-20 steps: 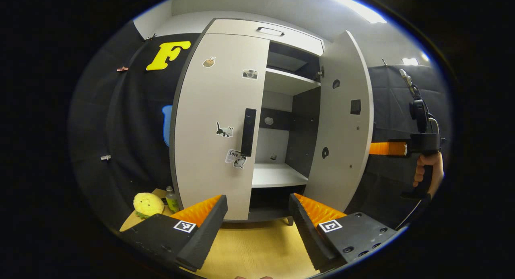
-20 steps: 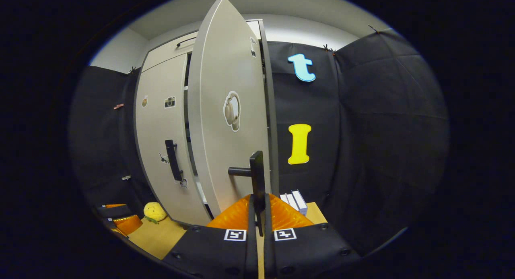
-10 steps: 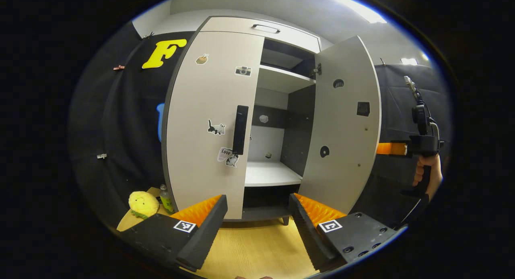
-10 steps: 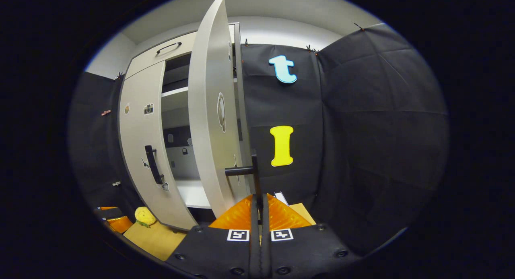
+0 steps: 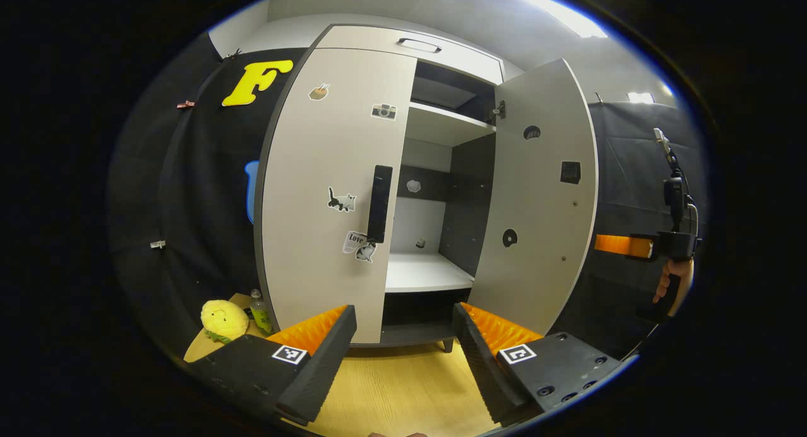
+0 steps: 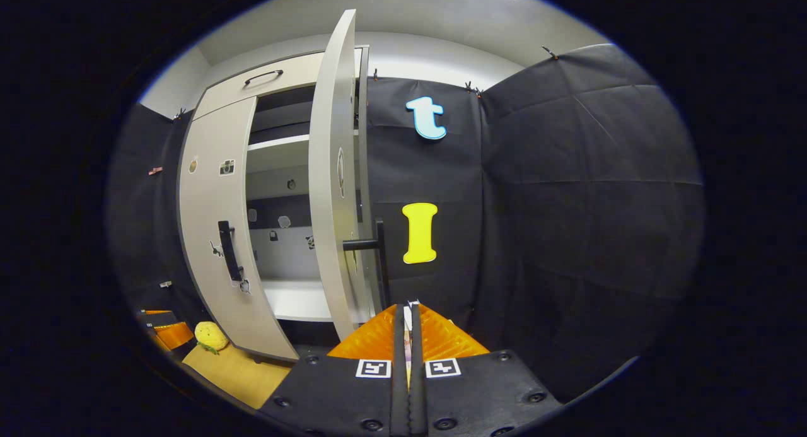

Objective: Open the right door of the double-door shoe cabinet with the right hand, and open the left door with the left hand.

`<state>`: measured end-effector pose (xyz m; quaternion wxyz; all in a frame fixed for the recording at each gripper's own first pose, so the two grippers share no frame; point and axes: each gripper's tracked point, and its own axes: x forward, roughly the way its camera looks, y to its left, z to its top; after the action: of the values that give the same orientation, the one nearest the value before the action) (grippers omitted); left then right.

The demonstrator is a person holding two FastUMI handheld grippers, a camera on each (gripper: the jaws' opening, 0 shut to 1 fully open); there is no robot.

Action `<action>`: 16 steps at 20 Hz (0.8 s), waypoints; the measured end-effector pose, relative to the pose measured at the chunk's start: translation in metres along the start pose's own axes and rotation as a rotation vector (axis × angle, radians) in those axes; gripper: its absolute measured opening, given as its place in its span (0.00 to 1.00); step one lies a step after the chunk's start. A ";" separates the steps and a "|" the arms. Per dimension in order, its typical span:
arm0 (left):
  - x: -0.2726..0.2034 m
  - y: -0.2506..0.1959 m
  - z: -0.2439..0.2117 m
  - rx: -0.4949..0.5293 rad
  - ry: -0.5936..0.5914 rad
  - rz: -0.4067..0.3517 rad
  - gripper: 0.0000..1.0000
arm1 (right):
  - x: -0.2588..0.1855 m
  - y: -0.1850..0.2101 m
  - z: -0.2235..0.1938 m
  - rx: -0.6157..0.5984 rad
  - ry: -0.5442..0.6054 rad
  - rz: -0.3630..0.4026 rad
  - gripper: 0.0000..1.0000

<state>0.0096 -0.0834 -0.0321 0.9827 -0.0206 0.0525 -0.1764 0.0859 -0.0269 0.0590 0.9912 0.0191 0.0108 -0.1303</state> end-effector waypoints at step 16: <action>-0.008 0.050 0.008 0.015 -0.019 0.038 0.95 | -0.060 0.100 -0.030 0.049 0.045 0.141 0.99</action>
<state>0.0202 -0.0339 -0.0268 0.9865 -0.0138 0.0425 -0.1578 0.0536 0.0866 0.0341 0.9967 0.0470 0.0285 -0.0602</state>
